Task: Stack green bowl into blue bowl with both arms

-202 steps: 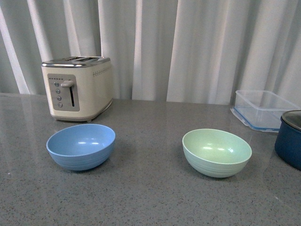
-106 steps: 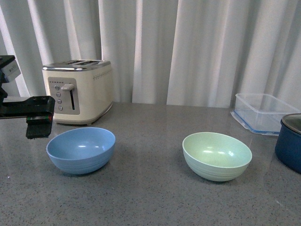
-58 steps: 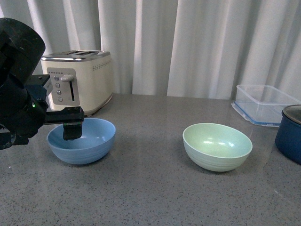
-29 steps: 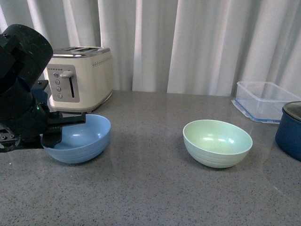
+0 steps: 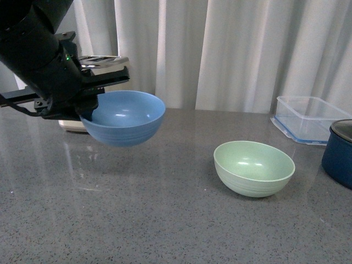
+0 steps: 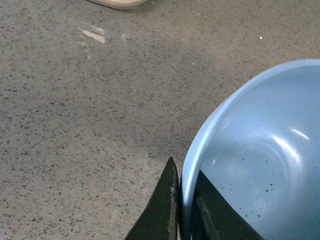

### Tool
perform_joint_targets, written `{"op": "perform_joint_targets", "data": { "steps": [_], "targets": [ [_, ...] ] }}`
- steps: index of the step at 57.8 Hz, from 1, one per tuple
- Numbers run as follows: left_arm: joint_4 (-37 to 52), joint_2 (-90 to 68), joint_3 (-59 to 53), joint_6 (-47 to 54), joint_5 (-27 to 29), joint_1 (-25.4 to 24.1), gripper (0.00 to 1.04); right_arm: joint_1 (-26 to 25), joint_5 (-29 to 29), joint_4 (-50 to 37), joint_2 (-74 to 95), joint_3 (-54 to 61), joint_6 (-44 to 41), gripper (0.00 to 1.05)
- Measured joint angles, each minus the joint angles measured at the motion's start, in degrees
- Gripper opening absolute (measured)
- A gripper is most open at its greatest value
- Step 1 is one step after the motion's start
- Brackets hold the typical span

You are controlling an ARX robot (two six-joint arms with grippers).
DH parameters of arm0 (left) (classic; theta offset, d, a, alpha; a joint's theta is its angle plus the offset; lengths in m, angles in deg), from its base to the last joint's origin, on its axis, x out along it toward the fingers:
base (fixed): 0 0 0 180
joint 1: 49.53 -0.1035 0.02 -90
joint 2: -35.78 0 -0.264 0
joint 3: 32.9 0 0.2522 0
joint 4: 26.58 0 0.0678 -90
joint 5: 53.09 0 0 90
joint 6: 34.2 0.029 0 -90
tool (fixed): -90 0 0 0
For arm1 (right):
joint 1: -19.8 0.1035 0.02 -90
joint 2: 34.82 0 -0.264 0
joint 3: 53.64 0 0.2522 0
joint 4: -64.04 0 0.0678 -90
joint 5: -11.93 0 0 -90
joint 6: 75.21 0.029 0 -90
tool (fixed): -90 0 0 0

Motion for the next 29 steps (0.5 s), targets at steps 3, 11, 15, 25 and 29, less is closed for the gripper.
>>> {"op": "perform_joint_targets", "data": {
  "steps": [3,11,15,25,29],
  "targets": [
    [-0.13,-0.04,0.11,-0.15,0.15,0.87,0.04,0.02,0.00,0.00,0.00,0.00,0.00,0.95],
    [-0.26,-1.68,0.70,-0.37,0.98,2.71,0.04,0.02,0.00,0.00,0.00,0.00,0.00,0.95],
    [-0.26,-2.91,1.16,-0.66,1.14,3.48,0.04,0.02,0.00,0.00,0.00,0.00,0.00,0.95],
    [-0.26,-6.58,3.52,-1.01,1.49,4.81,0.04,0.00,0.00,0.00,0.00,0.00,0.00,0.95],
    [-0.26,-7.72,4.39,-1.16,1.53,5.18,0.04,0.02,0.00,0.00,0.00,0.00,0.00,0.95]
  ]
}}
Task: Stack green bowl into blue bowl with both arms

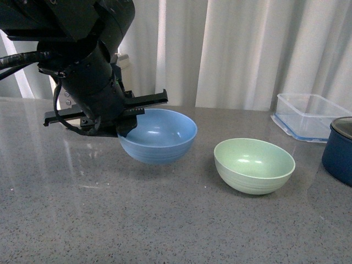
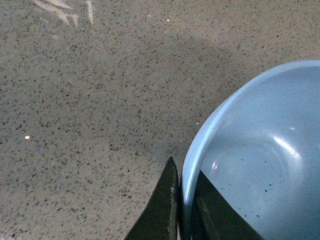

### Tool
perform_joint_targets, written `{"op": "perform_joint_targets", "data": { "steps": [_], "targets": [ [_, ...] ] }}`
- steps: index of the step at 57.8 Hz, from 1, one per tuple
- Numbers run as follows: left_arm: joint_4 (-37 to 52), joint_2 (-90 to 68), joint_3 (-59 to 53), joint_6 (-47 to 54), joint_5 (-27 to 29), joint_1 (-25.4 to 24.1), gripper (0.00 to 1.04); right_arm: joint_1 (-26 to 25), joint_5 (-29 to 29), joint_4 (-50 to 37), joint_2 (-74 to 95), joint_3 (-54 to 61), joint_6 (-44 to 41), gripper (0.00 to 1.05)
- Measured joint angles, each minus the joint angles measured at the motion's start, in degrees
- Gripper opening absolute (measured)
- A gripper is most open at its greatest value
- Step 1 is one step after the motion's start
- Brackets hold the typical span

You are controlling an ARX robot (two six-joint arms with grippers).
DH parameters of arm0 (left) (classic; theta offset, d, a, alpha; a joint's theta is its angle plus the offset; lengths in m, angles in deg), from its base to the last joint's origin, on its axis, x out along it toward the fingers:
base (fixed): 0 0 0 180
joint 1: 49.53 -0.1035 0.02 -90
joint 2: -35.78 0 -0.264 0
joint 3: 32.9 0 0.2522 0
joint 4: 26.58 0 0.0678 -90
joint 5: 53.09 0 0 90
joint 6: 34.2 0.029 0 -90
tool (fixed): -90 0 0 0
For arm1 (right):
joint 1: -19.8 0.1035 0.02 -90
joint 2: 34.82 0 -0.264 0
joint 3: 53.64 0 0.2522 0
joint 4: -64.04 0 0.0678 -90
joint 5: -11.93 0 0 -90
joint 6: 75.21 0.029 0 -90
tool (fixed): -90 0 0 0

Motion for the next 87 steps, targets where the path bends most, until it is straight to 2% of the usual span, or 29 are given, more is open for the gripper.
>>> {"op": "perform_joint_targets", "data": {
  "steps": [27,76,80,86,87],
  "targets": [
    [-0.33,-5.03,3.76,-0.13,0.46,2.08,0.04,0.00,0.00,0.00,0.00,0.00,0.00,0.95],
    [1.20,-7.98,3.87,-0.70,1.11,4.24,0.04,0.00,0.00,0.00,0.00,0.00,0.00,0.95],
    [2.97,-6.16,1.60,1.25,1.68,4.35,0.20,0.00,0.00,0.00,0.00,0.00,0.00,0.95],
    [4.00,-3.28,-0.90,2.19,2.03,4.15,0.34,0.00,0.00,0.00,0.00,0.00,0.00,0.95],
    [4.28,-1.86,-1.90,2.54,2.25,4.00,0.39,0.00,0.00,0.00,0.00,0.00,0.00,0.95]
  ]
}}
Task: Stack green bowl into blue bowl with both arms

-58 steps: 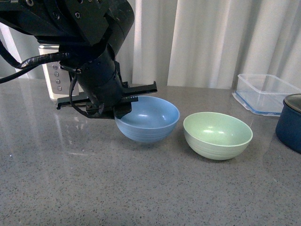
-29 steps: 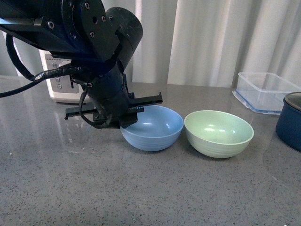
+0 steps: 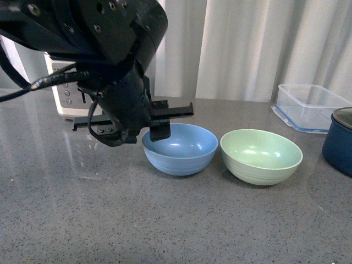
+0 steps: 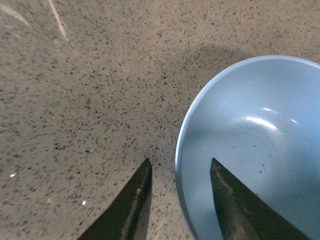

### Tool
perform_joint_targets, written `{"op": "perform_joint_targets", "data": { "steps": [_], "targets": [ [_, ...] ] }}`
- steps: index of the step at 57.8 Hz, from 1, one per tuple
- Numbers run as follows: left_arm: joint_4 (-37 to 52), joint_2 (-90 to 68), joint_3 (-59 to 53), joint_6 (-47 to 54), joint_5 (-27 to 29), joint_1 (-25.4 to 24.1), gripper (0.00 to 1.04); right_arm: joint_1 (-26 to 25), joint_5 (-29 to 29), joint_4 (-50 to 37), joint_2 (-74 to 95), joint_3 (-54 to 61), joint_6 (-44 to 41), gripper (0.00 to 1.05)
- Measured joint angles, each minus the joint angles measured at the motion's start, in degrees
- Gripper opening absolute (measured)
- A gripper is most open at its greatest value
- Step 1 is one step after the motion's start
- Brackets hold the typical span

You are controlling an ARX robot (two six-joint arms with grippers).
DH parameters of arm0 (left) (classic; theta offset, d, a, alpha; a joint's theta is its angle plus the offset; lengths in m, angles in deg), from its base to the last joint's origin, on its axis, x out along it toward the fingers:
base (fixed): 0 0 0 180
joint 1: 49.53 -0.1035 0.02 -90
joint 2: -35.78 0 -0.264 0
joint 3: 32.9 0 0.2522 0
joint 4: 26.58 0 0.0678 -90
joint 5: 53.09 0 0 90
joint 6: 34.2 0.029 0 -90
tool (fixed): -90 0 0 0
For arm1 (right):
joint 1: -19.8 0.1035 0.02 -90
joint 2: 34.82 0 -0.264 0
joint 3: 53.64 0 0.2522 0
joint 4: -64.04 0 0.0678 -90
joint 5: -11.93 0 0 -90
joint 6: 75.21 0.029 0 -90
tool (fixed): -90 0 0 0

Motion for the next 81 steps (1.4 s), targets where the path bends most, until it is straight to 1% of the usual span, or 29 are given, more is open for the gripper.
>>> {"op": "perform_joint_targets", "data": {
  "steps": [9,10,13,14,16,17,18,21,25,70,71,72,73,75,76,78,79,81],
  "targets": [
    [3.26,10.91,-7.58,1.40,3.26,-2.10,0.71,0.00,0.00,0.00,0.00,0.00,0.00,0.95],
    [3.37,11.63,-8.13,1.40,3.52,-2.25,0.73,0.00,0.00,0.00,0.00,0.00,0.00,0.95],
    [4.20,15.93,-11.72,2.03,4.90,-3.08,0.84,0.00,0.00,0.00,0.00,0.00,0.00,0.95],
    [4.31,18.14,-13.64,2.34,5.22,-3.54,0.89,0.00,0.00,0.00,0.00,0.00,0.00,0.95],
    [4.44,21.27,-16.44,2.51,5.16,-3.98,0.96,0.00,0.00,0.00,0.00,0.00,0.00,0.95],
    [4.50,22.84,-17.92,2.75,4.98,-4.17,0.99,0.00,0.00,0.00,0.00,0.00,0.00,0.95],
    [4.52,24.48,-19.43,3.17,4.98,-4.28,1.00,0.00,0.00,0.00,0.00,0.00,0.00,0.95],
    [4.55,27.96,-22.67,3.41,5.07,-4.37,0.97,0.00,0.00,0.00,0.00,0.00,0.00,0.95],
    [4.55,30.01,-23.93,3.52,5.07,-4.37,0.98,-0.02,0.00,0.00,0.00,0.00,0.00,0.95],
    [4.63,30.40,-24.37,3.89,5.01,-4.35,0.98,0.00,0.00,0.00,0.00,0.00,0.00,0.95],
    [6.69,30.51,-25.20,5.31,4.48,-4.44,0.96,0.00,0.00,0.00,0.00,0.00,0.00,0.95],
    [11.76,31.08,-27.26,6.86,3.50,-4.72,0.93,0.00,0.00,0.00,0.00,0.00,0.00,0.95],
    [20.65,32.00,-31.08,9.53,1.86,-5.14,0.88,0.00,0.00,0.00,0.00,0.00,0.00,0.95],
    [31.89,33.51,-36.59,12.63,0.42,-5.75,0.81,0.00,0.00,0.00,0.00,0.00,0.00,0.95],
    [38.80,34.67,-40.54,14.75,-0.11,-6.29,0.75,0.00,0.00,0.00,0.00,0.00,0.00,0.95],
    [46.62,36.41,-45.44,16.98,-1.01,-7.10,0.68,0.00,0.02,0.00,0.00,0.00,0.00,0.95],
    [50.93,37.81,-48.54,17.79,-1.46,-7.76,0.63,0.00,0.02,0.00,0.00,0.00,0.00,0.95],
    [55.65,40.22,-52.72,18.97,-2.25,-8.85,0.54,0.00,0.02,0.00,0.00,0.00,0.00,0.95]
  ]
}}
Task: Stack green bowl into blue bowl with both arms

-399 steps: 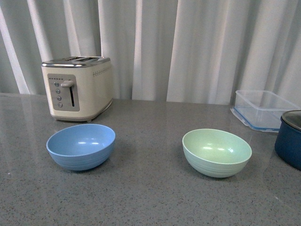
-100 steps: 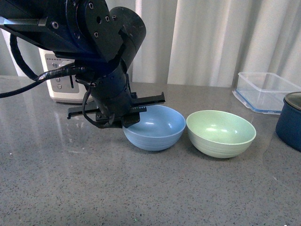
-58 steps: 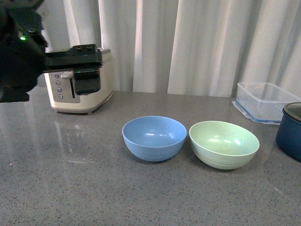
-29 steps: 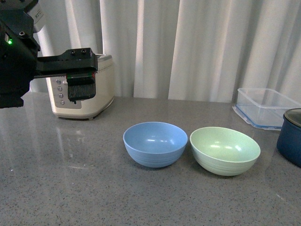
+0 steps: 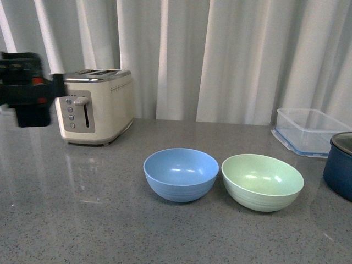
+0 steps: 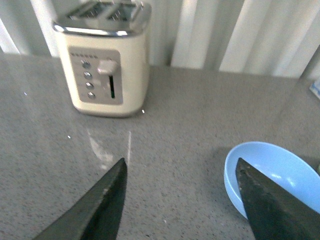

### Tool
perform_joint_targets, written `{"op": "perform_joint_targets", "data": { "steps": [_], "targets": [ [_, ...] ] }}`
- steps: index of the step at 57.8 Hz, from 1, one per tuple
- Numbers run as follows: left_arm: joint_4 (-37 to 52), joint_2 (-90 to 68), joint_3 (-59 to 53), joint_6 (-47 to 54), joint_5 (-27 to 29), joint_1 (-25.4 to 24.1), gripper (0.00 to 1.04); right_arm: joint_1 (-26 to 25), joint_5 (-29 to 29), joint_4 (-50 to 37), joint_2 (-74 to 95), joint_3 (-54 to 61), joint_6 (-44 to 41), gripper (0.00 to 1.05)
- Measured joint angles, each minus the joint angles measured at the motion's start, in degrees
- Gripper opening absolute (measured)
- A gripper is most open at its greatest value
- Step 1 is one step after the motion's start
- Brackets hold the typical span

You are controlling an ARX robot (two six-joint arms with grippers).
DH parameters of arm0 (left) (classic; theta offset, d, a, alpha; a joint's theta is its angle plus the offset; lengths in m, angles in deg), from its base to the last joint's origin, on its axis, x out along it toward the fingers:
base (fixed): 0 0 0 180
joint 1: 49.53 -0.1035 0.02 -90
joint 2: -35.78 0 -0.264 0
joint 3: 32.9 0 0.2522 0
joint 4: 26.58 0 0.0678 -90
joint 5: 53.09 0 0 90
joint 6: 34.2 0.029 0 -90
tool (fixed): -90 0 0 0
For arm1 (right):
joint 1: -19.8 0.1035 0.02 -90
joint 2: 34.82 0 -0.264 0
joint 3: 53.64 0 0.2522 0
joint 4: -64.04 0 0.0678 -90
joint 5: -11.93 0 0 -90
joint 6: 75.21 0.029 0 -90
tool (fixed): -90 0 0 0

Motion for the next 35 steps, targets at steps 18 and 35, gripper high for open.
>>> {"op": "perform_joint_targets", "data": {
  "steps": [18,35],
  "targets": [
    [5.14,14.88,-19.96,2.10,-5.88,-6.19,0.04,0.00,-0.02,0.00,0.00,0.00,0.00,0.95],
    [1.09,27.30,-28.20,2.12,-11.63,-12.41,0.04,0.00,0.00,0.00,0.00,0.00,0.00,0.95]
  ]
}}
